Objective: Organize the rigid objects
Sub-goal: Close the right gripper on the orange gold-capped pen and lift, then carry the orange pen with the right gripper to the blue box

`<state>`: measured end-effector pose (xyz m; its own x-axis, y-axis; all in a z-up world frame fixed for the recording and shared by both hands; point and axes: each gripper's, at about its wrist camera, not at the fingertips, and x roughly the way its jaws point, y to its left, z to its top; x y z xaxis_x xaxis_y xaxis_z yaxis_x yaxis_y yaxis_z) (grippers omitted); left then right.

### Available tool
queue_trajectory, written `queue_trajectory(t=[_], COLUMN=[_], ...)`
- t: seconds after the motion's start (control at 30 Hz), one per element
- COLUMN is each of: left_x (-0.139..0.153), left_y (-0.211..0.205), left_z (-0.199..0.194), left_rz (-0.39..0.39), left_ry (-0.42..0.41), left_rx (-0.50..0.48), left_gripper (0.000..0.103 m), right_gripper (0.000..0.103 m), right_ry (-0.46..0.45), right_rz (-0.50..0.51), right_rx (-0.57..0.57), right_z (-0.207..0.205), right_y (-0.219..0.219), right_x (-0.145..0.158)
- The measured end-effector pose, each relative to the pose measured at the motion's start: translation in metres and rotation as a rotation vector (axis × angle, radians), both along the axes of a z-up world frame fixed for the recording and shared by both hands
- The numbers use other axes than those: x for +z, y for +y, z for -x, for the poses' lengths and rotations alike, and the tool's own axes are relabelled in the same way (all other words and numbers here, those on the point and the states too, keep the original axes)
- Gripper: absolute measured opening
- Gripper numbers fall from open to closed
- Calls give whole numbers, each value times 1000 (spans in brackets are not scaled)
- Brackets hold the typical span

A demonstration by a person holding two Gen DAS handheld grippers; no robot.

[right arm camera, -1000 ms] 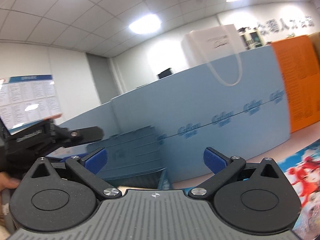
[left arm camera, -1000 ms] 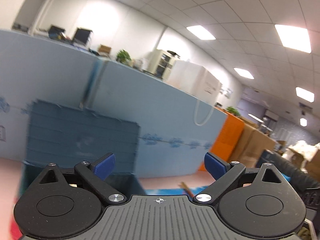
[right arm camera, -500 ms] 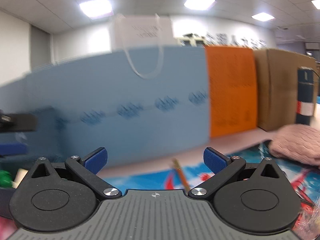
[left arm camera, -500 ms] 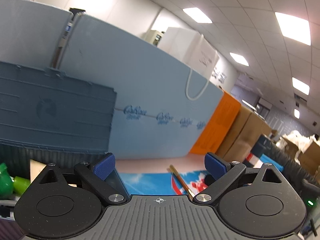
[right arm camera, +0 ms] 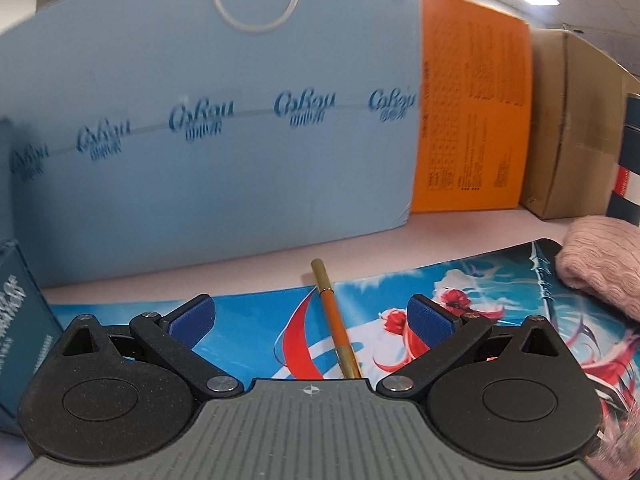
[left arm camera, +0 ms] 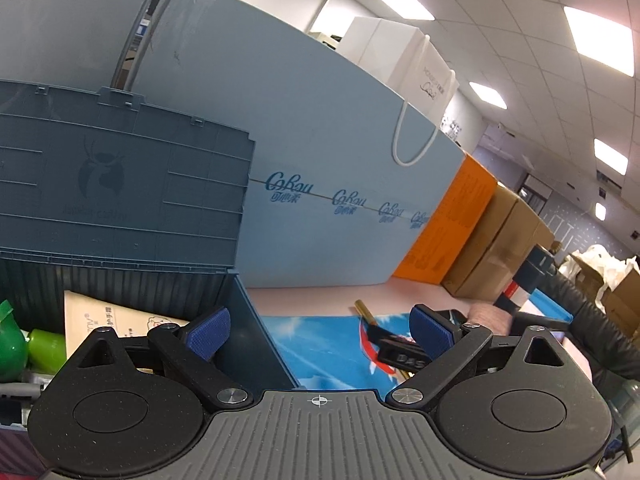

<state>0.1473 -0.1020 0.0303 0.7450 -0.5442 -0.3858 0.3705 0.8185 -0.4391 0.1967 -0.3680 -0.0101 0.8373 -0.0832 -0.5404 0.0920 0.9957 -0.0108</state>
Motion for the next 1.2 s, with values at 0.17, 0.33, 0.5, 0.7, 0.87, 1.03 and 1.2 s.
queue_trajectory(t=[0.17,0.33,0.5,0.7,0.87,1.03,1.2], left_x=[-1,1,2,2,2,2,1], left_y=[4,5,7,9,11,14,17], left_z=[-1,-1,0,0,0,-1,-2], left_rz=[10,18,26,33,42,57,69], left_ry=[12,9,7,11,11,15,23], left_rx=[7,-4,-3,-6,-4,-2,-2], left_gripper=[98,98,98,98,98,98,98], right_gripper=[103,88,60,16,10,9,10], right_ry=[47,97,118,122,128,104,57], right_rz=[5,19,-24,-33,-18,-44,-108], right_rx=[19,52,65,74,81,63,59], right_z=[-18,-29,-31,-30,-28,-24,-13], right_y=[4,11,11,9,8,3,-1], right_x=[-10,-17,-21,-20,-18,-14,-2])
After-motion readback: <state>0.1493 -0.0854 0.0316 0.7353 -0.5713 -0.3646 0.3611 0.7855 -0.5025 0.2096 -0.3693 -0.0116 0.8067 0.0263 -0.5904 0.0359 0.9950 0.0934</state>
